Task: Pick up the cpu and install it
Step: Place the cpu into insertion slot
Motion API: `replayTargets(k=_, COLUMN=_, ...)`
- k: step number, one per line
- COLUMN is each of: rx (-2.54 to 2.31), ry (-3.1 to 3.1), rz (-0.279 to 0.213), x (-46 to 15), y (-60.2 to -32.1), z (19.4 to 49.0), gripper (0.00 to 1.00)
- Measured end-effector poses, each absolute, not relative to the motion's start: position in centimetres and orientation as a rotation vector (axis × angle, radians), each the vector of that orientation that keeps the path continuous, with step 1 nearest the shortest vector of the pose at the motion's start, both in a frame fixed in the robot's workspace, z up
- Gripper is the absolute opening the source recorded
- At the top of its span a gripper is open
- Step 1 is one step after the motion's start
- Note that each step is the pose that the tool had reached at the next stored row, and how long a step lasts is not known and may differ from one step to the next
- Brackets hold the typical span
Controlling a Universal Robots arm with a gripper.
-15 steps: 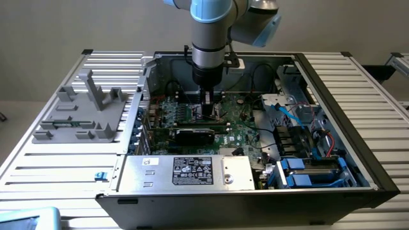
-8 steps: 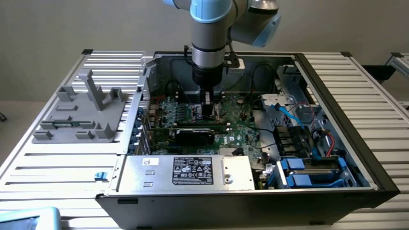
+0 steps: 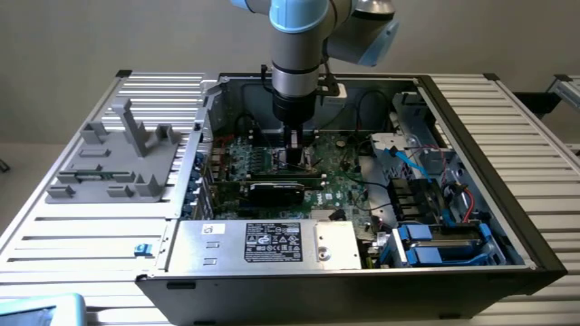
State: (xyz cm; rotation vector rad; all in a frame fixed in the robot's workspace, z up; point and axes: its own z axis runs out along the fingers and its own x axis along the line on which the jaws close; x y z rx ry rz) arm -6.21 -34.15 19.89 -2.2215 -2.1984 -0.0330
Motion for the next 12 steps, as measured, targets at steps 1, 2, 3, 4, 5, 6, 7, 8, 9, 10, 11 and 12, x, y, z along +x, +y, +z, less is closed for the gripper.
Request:
replayTargets(k=1, rx=-2.222, ry=-2.198, rz=-0.033, x=-6.21, y=-34.15, z=19.89, gripper=0.55)
replayTargets(k=2, rx=-2.223, ry=-2.197, rz=-0.033, x=-6.22, y=-34.14, z=19.89, gripper=0.55)
replayTargets(k=3, rx=-2.223, ry=-2.197, rz=-0.033, x=-6.22, y=-34.14, z=19.88, gripper=0.55)
replayTargets(k=4, rx=-2.224, ry=-2.195, rz=-0.034, x=-6.23, y=-34.14, z=19.88, gripper=0.55)
replayTargets(k=5, rx=-2.225, ry=-2.194, rz=-0.034, x=-6.24, y=-34.14, z=19.88, gripper=0.55)
replayTargets(k=6, rx=-2.226, ry=-2.194, rz=-0.034, x=-6.24, y=-34.14, z=19.88, gripper=0.55)
replayTargets(k=7, rx=-2.226, ry=-2.194, rz=-0.034, x=-6.25, y=-34.15, z=19.89, gripper=0.55)
replayTargets(k=8, rx=-2.226, ry=-2.194, rz=-0.034, x=-6.25, y=-34.15, z=19.89, gripper=0.55)
replayTargets(k=9, rx=-2.226, ry=-2.194, rz=-0.034, x=-6.25, y=-34.15, z=19.88, gripper=0.55)
replayTargets(k=10, rx=-2.226, ry=-2.194, rz=-0.034, x=-6.25, y=-34.15, z=19.88, gripper=0.55)
replayTargets(k=11, rx=-2.226, ry=-2.193, rz=-0.034, x=-6.25, y=-34.15, z=19.88, gripper=0.55)
replayTargets(k=12, rx=-2.226, ry=-2.193, rz=-0.034, x=-6.25, y=-34.16, z=19.88, gripper=0.55)
